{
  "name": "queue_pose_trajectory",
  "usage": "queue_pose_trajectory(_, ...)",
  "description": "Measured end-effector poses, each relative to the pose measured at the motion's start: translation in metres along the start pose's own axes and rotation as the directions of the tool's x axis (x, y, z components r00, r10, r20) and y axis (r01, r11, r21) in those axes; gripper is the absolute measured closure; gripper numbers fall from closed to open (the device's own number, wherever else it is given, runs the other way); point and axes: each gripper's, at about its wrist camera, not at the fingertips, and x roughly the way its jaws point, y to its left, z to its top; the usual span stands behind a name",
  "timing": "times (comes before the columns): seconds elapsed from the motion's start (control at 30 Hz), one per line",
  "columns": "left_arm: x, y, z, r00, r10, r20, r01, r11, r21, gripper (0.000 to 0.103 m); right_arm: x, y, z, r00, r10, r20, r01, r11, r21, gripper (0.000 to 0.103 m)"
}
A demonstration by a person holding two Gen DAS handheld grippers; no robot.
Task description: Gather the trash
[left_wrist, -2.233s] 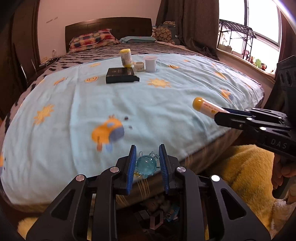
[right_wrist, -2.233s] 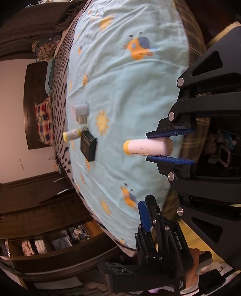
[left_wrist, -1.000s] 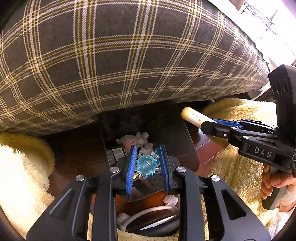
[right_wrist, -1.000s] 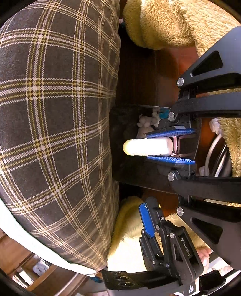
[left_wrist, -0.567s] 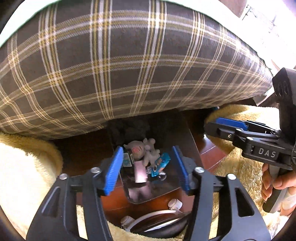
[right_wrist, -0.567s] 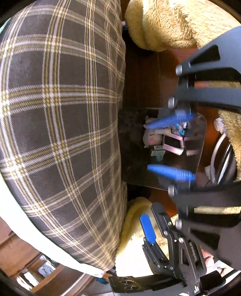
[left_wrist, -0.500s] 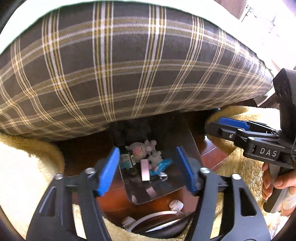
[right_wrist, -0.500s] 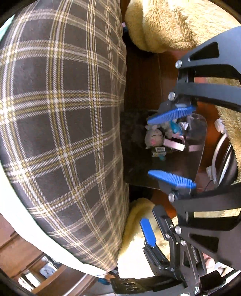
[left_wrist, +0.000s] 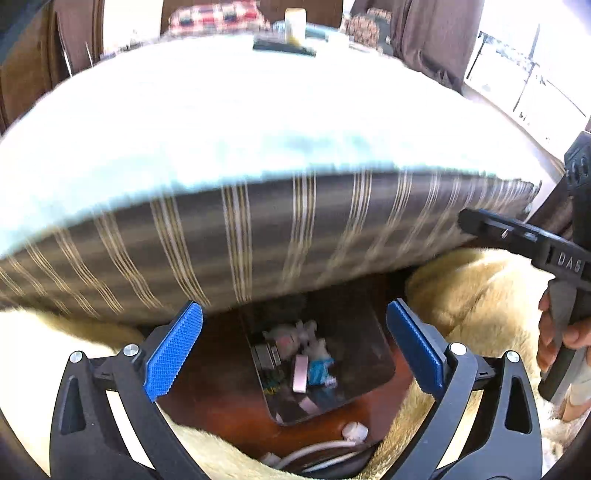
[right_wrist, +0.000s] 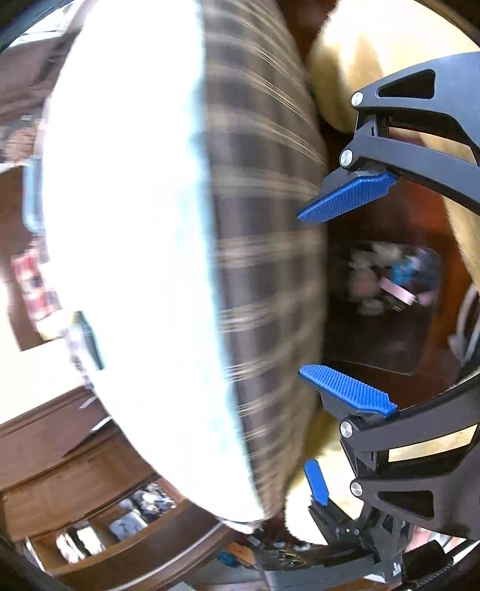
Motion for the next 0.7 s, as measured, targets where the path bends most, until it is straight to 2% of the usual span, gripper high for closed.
queue_pose_trajectory(0.13, -0.021, 0.002, 0.026, 0.997, 0.016, 0.069, -0.017, 1.0, 0.017, 0.008, -0.025, 0.006, 0.037, 0.988, -0.08, 0.135, 0.093, 0.991, -0.095, 0.014)
queue_pose_trajectory(0.27, -0.029, -0.001, 0.053, 0.992, 0.051, 0.113, -0.058, 0.997, 0.058, 0.008, -0.018, 0.002, 0.067, 0.982, -0.079, 0.17, 0.1, 0.988, -0.12, 0.011)
queue_pose_trajectory(0.4, -0.024, -0.006, 0.076, 0.988, 0.054, 0.144, -0.067, 0.994, 0.087, 0.008, 0.001, -0.001, 0.092, 0.987, -0.052, 0.152, 0.069, 0.992, -0.108, 0.009)
queue_pose_trajectory(0.53, -0.003, -0.004, 0.095, 0.991, 0.028, 0.128, -0.038, 0.996, 0.076, 0.008, 0.028, 0.002, 0.11, 0.995, -0.021, 0.102, 0.029, 0.997, -0.077, 0.009)
queue_pose_trajectory(0.7, 0.025, 0.003, 0.128, 0.987, 0.06, 0.146, -0.067, 0.997, 0.046, 0.008, 0.056, -0.002, 0.128, 0.996, -0.024, 0.088, 0.029, 0.998, -0.056, 0.009)
